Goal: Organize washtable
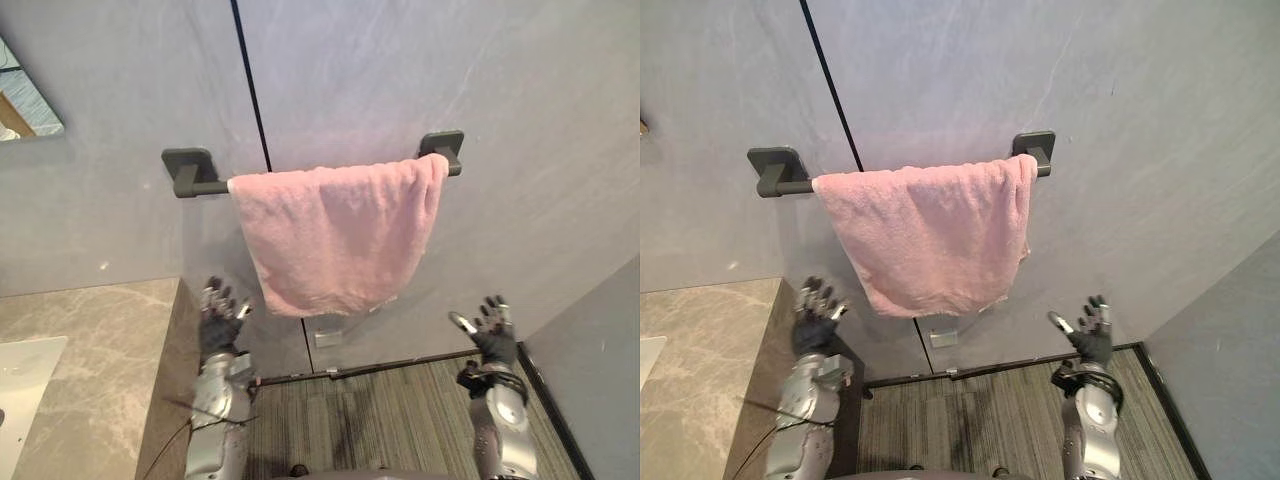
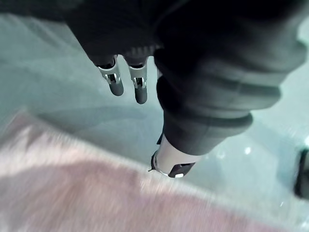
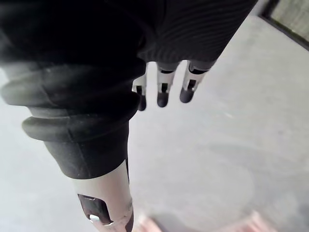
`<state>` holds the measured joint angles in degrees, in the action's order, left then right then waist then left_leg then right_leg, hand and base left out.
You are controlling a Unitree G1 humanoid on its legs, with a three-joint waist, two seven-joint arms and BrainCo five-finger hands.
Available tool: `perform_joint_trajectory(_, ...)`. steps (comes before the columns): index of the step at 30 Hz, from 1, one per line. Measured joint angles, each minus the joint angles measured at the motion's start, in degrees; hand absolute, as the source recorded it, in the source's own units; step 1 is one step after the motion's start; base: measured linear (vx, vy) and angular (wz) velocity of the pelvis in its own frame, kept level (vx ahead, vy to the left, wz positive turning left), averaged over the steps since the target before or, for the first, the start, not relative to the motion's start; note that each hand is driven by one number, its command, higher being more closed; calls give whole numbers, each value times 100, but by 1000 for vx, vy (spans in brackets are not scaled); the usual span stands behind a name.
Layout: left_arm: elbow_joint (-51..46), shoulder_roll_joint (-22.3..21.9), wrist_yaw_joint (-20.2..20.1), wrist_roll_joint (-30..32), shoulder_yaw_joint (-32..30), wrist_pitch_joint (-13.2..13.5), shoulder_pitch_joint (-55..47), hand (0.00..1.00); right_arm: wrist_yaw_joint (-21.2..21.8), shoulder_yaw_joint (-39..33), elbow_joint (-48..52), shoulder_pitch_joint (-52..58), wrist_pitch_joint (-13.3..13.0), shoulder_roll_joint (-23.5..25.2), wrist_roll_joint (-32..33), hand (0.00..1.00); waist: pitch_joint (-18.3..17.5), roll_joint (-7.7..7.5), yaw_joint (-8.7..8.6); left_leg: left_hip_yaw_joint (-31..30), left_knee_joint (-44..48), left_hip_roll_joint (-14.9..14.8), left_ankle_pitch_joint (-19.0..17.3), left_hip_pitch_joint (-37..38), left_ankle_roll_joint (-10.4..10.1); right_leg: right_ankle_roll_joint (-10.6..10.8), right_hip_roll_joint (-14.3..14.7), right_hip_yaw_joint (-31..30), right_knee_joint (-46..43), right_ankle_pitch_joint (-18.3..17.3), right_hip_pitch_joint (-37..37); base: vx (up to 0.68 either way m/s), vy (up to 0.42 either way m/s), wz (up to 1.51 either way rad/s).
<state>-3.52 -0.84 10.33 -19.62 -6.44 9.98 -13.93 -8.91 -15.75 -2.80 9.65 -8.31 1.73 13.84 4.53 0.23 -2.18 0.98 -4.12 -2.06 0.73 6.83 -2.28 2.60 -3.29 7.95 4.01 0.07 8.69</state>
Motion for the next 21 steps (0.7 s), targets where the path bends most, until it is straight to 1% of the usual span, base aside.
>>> perform_joint_trajectory(2, -441, 4, 95, 5, -390, 9, -169, 0, -142, -222, 694, 1, -15, 10, -119, 0, -7, -7, 12, 6, -18, 0, -12, 56, 11, 22, -8, 3, -87, -69, 7, -55, -8, 1)
perform_joint_trajectory(3, -578, 0, 137, 6, -470, 14, -180, 0, -163, -245, 890, 1, -18, 10, -158, 0, -11, -13, 14, 5, -39, -1, -12, 71, 11, 20, -10, 8, -95, -87, 7, -77, -11, 5)
perform_joint_trajectory(4, -985, 2, 243, 12, -612, 37, -249, 0, -243, -254, 1350, -7, -31, 9, -271, 0, -32, -28, 23, 6, -104, -1, -16, 117, 6, 24, -9, 13, -92, -92, 3, -58, -7, 4)
perform_joint_trajectory(7, -1825, 1, 386, 39, -786, 105, -295, 0, -267, -258, 2051, -51, -111, 7, -348, 0, -81, -70, 71, 17, -101, 4, -14, 120, 1, 25, -15, 8, -88, -92, 4, -16, -2, 0)
perform_joint_trajectory(10, -2652, 1, 472, 172, -842, 332, -286, 0, -185, -221, 2537, -224, -274, -8, -381, 0, -107, -101, 130, 19, -69, 19, -7, 127, 14, 26, -28, 7, -89, -90, 10, 9, -1, -3)
perform_joint_trajectory(12, -3033, 1, 470, 258, -818, 444, -260, 0, -46, -70, 2732, -388, -344, -60, -380, 0, -108, -99, 132, 15, -62, 29, -9, 121, 15, 28, -40, 10, -89, -92, 15, 4, -2, 2)
perform_joint_trajectory(13, -3217, 1, 469, 294, -743, 459, -236, 0, 29, 65, 2796, -458, -393, -139, -379, 0, -107, -96, 131, 10, -60, 35, -9, 117, 15, 29, -44, 12, -88, -93, 14, 6, -10, 5)
perform_joint_trajectory(14, -3476, 17, 447, 467, -580, 513, -224, 0, 229, 385, 2936, -546, -446, -279, -374, 0, -109, -91, 129, 3, -54, 40, -10, 106, 17, 33, -49, 17, -88, -96, 21, -1, -10, 4)
perform_joint_trajectory(16, -3657, 88, 364, 508, -233, 559, -218, 0, 431, 784, 3101, -587, -482, -411, -370, 0, -108, -90, 131, -15, -45, 46, -10, 103, 18, 34, -53, 33, -88, -97, 49, -4, -12, 6)
perform_joint_trajectory(17, -3712, 175, 172, 499, 162, 579, -204, 0, 674, 1091, 3184, -610, -521, -485, -327, 0, -108, -90, 127, -52, -25, 55, -14, 107, 24, 41, -61, 68, -89, -103, 80, -21, -15, 15)
perform_joint_trajectory(18, -3711, 253, 75, 498, 491, 582, -166, 0, 804, 1341, 3197, -629, -534, -534, -313, 0, -108, -91, 124, -88, 4, 65, -22, 110, 34, 46, -72, 111, -89, -109, 106, -57, -16, 18)
perform_joint_trajectory(19, -3708, 352, -176, 336, 899, 582, -100, 0, 1050, 1638, 3196, -647, -534, -616, -265, 0, -109, -86, 145, -100, 15, 77, -29, 123, 41, 54, -81, 126, -93, -120, 110, -64, -11, 12)
perform_joint_trajectory(20, -3708, 392, -308, 283, 1092, 583, -73, 0, 1160, 1761, 3195, -655, -533, -647, -260, 0, -109, -80, 155, -102, 16, 84, -29, 126, 42, 56, -83, 126, -98, -122, 112, -69, -7, 4)
perform_joint_trajectory(21, -3690, 455, -587, 114, 1358, 582, -60, 0, 1392, 1943, 3193, -666, -533, -687, -247, 0, -110, -72, 148, -103, 17, 94, -29, 128, 44, 59, -82, 124, -104, -123, 111, -51, -7, -3)
